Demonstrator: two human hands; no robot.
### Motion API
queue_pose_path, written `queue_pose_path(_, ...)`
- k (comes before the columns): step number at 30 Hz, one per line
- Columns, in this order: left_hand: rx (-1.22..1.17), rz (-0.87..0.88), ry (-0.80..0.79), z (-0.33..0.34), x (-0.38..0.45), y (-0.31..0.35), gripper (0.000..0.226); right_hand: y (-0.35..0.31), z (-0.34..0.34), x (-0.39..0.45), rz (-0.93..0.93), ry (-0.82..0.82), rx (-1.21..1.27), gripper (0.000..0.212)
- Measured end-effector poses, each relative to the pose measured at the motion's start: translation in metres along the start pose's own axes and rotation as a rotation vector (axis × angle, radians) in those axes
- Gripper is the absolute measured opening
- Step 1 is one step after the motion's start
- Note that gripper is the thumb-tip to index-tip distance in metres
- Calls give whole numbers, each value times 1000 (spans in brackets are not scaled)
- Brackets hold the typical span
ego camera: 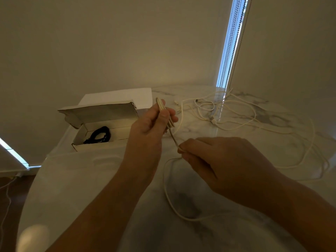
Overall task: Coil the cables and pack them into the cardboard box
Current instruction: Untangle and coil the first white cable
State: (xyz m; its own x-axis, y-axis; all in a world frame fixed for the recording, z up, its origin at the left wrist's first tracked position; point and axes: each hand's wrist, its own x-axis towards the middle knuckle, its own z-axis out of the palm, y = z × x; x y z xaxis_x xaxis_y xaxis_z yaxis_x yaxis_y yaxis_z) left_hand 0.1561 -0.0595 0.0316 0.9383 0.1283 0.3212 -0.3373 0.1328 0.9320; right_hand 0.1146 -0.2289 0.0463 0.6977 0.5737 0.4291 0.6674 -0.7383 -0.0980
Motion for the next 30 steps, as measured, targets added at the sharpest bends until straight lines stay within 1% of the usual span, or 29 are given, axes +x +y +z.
queue_pose_path(3, 286, 35, -102, 0, -3, 1, 23, 5, -8, 1, 4, 104, 28, 32)
queue_pose_path(6, 386, -44, -239, 3, -6, 3, 25, 17, -17, 2, 33, 223, 35, 19)
queue_pose_path(7, 409, -69, -282, 4, -7, 4, 25, 22, -20, 2, 50, 252, 18, 18)
queue_pose_path(9, 409, -135, -366, 6, -9, 6, 27, 30, -25, 3, 96, 275, 5, 23)
queue_pose_path(11, 338, -205, -419, 7, -11, 9, 34, 38, -26, 3, 113, 270, 11, 20)
queue_pose_path(13, 304, -222, -426, 7, -12, 11, 47, 43, -25, 2, 101, 274, 21, 13)
queue_pose_path(15, 317, -199, -440, 5, -12, 11, 55, 48, -23, 3, 92, 289, 6, 13)
queue_pose_path(17, 255, -197, -442, 4, -11, 11, 47, 55, -20, 5, 113, 296, 10, 16)
queue_pose_path(19, 108, -240, -416, 2, -9, 11, 35, 62, -16, 5, 154, 287, 46, 16)
queue_pose_path(20, 32, -265, -415, 1, -9, 10, 33, 65, -14, 6, 174, 281, 73, 16)
queue_pose_path(25, -285, -395, -419, 0, -4, 10, 42, 69, -6, 7, 268, 244, 256, 16)
queue_pose_path(30, -521, -502, -443, -4, 1, 6, 32, 69, -4, 6, 325, 189, 345, 16)
